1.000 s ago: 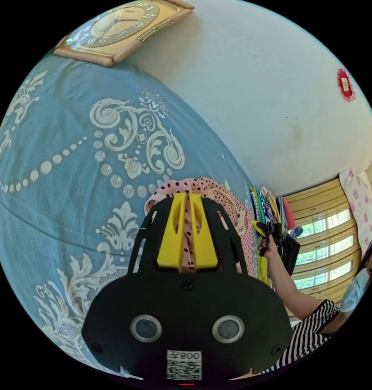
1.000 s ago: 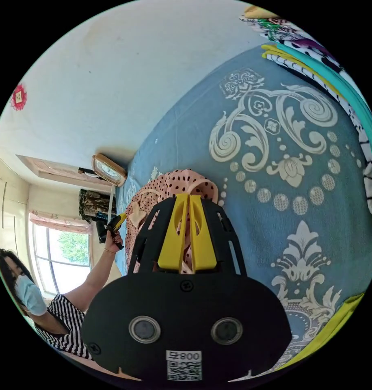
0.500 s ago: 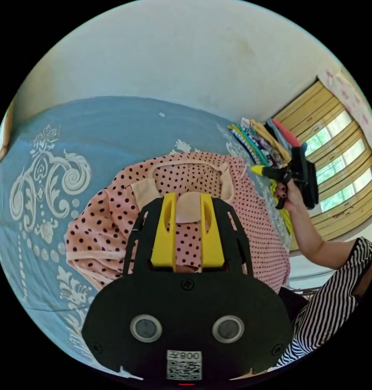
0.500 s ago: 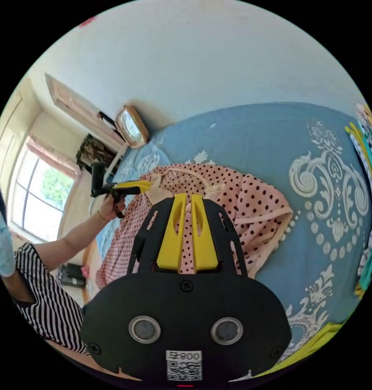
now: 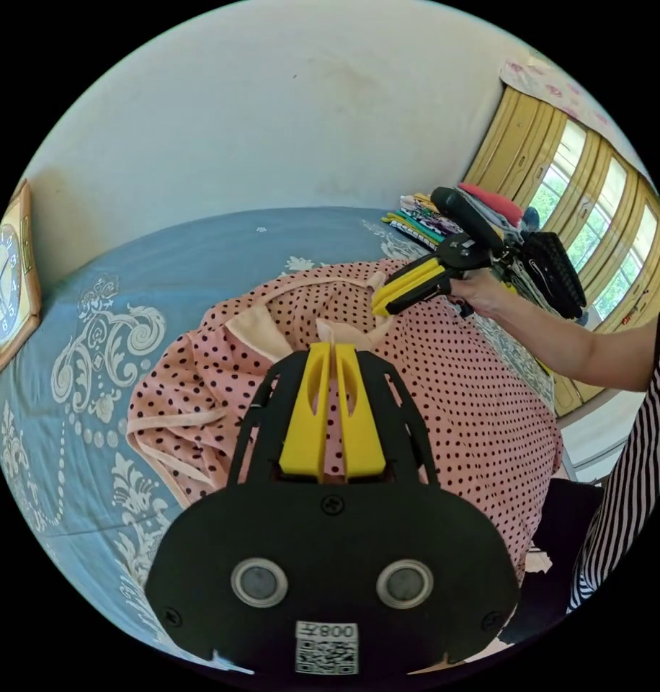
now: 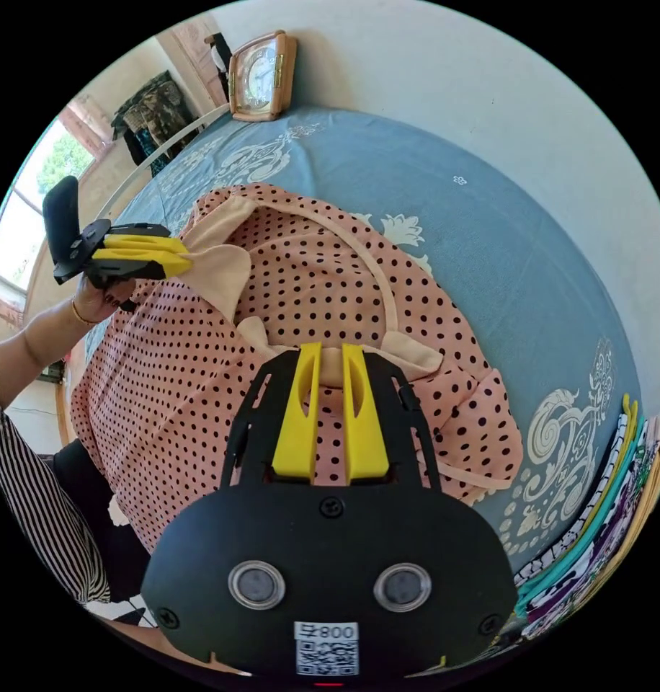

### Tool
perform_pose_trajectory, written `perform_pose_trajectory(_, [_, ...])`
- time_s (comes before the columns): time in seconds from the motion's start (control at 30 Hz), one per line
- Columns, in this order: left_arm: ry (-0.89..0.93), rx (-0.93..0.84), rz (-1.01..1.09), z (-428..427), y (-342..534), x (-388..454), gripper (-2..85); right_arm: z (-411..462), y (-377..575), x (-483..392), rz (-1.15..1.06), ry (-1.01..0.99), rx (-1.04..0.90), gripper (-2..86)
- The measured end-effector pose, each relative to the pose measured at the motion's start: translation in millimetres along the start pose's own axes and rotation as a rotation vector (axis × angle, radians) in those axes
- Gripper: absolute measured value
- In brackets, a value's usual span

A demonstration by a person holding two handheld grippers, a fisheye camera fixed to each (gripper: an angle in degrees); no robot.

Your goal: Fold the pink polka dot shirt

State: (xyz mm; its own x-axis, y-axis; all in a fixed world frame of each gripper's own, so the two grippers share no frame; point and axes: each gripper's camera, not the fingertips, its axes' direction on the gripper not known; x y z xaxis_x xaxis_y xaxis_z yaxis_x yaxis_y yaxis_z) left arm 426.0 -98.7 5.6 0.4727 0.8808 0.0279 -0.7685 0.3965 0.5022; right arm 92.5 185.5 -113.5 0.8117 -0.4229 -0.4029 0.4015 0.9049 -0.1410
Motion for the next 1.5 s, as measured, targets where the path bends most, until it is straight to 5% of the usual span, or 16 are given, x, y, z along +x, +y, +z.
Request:
perform_pose_trajectory(0.2, [0.011, 0.003, -0.052, 9, 9, -3, 1.2, 4, -3, -11, -0.034, 0.061, -0.007, 2.2])
perform_pose_trajectory(0.47, [0.051, 0.128, -0.025, -8, 21, 9, 1.4, -45, 77, -4, 0.048, -0.209, 0.469, 0.6])
perform_pose_trajectory(0.73, [0.092, 0.051, -0.043, 2, 24, 5, 2.2, -29, 122, 35, 0.216, -0.436, 0.481, 0.6])
perform_pose_trajectory(1.1, [0.184, -0.078, 0.065, 13, 4, 14, 2.9, -33, 140, 29, 0.155, -0.615, 0.502, 0.4])
perform_pose_trajectory(1.3, [0.227, 0.051, 0.014, -1, -11, 0, 5.3, -47, 118, 19, 0.129, -0.437, 0.443, 2.1])
perform_pose_trajectory(1.5, [-0.019, 0.014, -0.083, 14, -40, -26, 9.2, -59, 85, 23, 0.186, 0.041, 0.333, 5.9])
